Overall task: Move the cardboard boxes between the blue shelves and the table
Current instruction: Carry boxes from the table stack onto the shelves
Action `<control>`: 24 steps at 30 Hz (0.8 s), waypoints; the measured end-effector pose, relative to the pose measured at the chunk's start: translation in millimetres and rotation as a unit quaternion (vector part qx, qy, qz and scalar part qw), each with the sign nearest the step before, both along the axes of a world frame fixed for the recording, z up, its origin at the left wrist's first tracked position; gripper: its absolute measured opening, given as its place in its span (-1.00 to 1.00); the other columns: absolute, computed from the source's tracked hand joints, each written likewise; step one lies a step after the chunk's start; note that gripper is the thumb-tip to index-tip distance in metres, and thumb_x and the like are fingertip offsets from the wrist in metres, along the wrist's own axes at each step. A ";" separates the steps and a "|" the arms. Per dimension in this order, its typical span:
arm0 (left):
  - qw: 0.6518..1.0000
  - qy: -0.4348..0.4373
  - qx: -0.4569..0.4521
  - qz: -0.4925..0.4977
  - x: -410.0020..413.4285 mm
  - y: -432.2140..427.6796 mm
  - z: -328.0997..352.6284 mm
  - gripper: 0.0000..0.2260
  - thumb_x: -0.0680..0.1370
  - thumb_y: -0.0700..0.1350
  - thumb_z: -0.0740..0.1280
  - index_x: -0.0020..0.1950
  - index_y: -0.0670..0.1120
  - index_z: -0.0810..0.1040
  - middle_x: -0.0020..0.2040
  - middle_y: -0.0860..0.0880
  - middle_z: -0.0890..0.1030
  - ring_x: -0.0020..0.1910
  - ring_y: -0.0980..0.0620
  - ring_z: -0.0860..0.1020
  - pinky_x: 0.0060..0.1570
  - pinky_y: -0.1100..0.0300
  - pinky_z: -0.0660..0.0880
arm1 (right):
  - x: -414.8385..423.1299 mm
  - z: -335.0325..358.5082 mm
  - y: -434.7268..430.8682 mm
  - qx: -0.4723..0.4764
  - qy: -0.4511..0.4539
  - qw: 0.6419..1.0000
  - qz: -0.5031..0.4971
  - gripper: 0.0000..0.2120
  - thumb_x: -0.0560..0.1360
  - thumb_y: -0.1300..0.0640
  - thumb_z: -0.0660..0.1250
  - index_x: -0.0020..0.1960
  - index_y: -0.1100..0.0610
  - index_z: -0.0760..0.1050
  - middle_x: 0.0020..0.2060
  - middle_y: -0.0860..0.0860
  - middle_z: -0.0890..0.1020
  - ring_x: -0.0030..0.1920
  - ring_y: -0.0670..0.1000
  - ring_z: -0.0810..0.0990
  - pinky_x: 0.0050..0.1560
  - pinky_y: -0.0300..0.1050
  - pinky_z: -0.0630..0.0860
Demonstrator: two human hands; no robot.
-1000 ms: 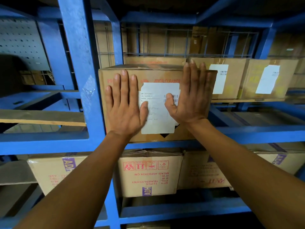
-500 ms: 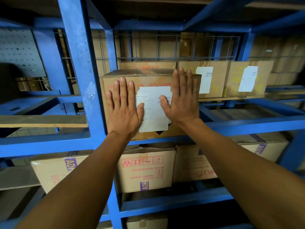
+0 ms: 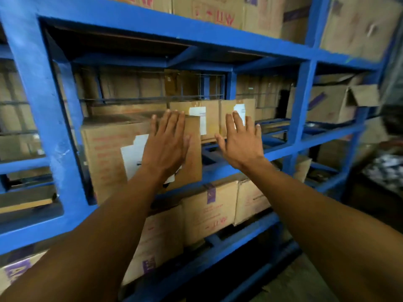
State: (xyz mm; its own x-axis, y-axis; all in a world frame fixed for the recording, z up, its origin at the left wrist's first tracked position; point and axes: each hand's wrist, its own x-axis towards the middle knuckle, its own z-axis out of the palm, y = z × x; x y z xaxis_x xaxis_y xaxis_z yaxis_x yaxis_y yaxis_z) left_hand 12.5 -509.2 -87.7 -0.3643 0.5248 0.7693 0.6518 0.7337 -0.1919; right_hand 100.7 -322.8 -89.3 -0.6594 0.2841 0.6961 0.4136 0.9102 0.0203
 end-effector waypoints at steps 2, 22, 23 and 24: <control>0.998 0.008 0.003 -0.066 13.2 35.6 6.5 -0.50 0.65 0.04 0.08 0.53 -0.18 0.19 0.50 -0.20 0.28 0.50 -0.17 0.19 0.47 -0.16 0.00 | 35.8 1.8 28.8 -0.015 0.011 0.997 -0.071 -0.36 0.61 -0.20 0.02 0.56 0.15 0.07 0.52 0.11 0.19 0.49 0.30 0.13 0.40 0.35 0.15; 0.771 -0.012 -0.002 -0.637 386.8 402.4 14.0 -0.45 0.59 0.10 0.04 0.41 -0.25 0.39 0.34 -0.24 0.47 0.32 -0.22 0.42 0.37 -0.17 0.25 | 481.2 7.0 181.4 -0.015 0.093 0.784 -0.614 -0.36 0.58 -0.21 0.07 0.52 0.16 0.18 0.50 0.12 0.23 0.48 0.30 0.15 0.38 0.36 0.16; 0.759 -0.016 -0.006 -0.651 404.1 410.0 14.3 -0.46 0.59 0.10 0.05 0.42 -0.24 0.37 0.36 -0.24 0.45 0.34 -0.22 0.40 0.38 -0.17 0.25 | 495.6 4.3 180.5 -0.016 0.092 0.772 -0.629 -0.36 0.58 -0.21 0.07 0.52 0.16 0.18 0.50 0.12 0.23 0.48 0.30 0.15 0.39 0.35 0.16; 0.748 -0.021 -0.007 -0.664 420.3 415.8 14.6 -0.46 0.60 0.10 0.05 0.43 -0.24 0.36 0.37 -0.24 0.44 0.36 -0.21 0.39 0.39 -0.17 0.23 | 509.0 2.5 178.7 -0.017 0.091 0.760 -0.643 -0.36 0.58 -0.21 0.07 0.52 0.16 0.18 0.51 0.12 0.23 0.49 0.30 0.15 0.39 0.35 0.16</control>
